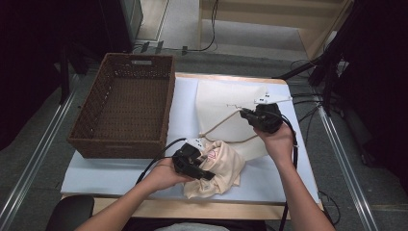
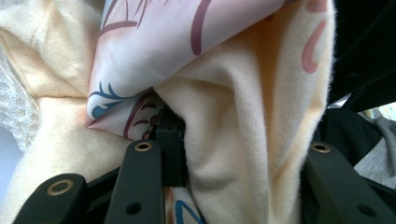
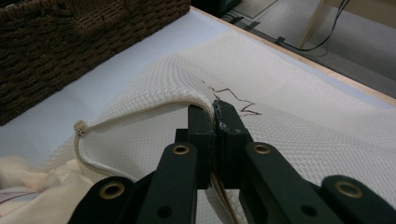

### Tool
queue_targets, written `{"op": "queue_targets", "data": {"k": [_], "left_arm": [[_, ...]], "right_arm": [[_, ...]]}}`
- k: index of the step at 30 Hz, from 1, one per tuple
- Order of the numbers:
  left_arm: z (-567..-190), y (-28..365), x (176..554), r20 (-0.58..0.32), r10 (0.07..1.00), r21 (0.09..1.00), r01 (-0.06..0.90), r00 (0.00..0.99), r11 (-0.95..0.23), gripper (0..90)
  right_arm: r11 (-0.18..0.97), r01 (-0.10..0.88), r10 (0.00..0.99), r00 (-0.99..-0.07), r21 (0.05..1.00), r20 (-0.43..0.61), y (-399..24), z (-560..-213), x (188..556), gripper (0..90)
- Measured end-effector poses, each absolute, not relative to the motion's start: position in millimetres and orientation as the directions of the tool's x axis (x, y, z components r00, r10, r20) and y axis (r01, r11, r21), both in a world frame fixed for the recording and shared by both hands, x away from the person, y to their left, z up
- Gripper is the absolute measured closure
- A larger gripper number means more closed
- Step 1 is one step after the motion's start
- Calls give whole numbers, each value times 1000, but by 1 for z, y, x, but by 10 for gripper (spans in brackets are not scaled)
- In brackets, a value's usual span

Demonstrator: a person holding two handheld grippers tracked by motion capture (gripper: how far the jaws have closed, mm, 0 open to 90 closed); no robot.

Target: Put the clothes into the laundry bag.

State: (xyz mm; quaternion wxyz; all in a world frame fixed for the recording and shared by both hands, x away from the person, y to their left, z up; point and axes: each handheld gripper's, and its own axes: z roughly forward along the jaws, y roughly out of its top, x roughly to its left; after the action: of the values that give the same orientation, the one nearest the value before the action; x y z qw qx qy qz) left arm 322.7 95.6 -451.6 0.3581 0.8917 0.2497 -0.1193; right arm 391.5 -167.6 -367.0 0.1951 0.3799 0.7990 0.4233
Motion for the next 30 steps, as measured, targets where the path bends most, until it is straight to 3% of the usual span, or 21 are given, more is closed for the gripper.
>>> {"op": "queue_targets", "data": {"k": [4, 7, 14, 23, 30], "left_arm": [[-452, 96, 322, -396, 370, 578, 541, 841, -611, 594], [-451, 95, 321, -397, 381, 575, 550, 835, -606, 596], [-447, 94, 322, -389, 401, 568, 559, 829, -604, 630], [-428, 93, 327, -427, 466, 580, 630, 775, -516, 633], [-420, 87, 328, -388, 492, 587, 620, 780, -520, 638]], "right_arm": [[377, 472, 757, -653, 797, 28, -164, -363, 399, 876], [376, 536, 745, -660, 756, 97, -162, -361, 409, 881], [381, 514, 739, -669, 769, 81, -156, -371, 402, 883], [380, 509, 735, -673, 772, 82, -159, -371, 398, 880], [382, 505, 733, -675, 774, 78, -160, -370, 396, 879]]}}
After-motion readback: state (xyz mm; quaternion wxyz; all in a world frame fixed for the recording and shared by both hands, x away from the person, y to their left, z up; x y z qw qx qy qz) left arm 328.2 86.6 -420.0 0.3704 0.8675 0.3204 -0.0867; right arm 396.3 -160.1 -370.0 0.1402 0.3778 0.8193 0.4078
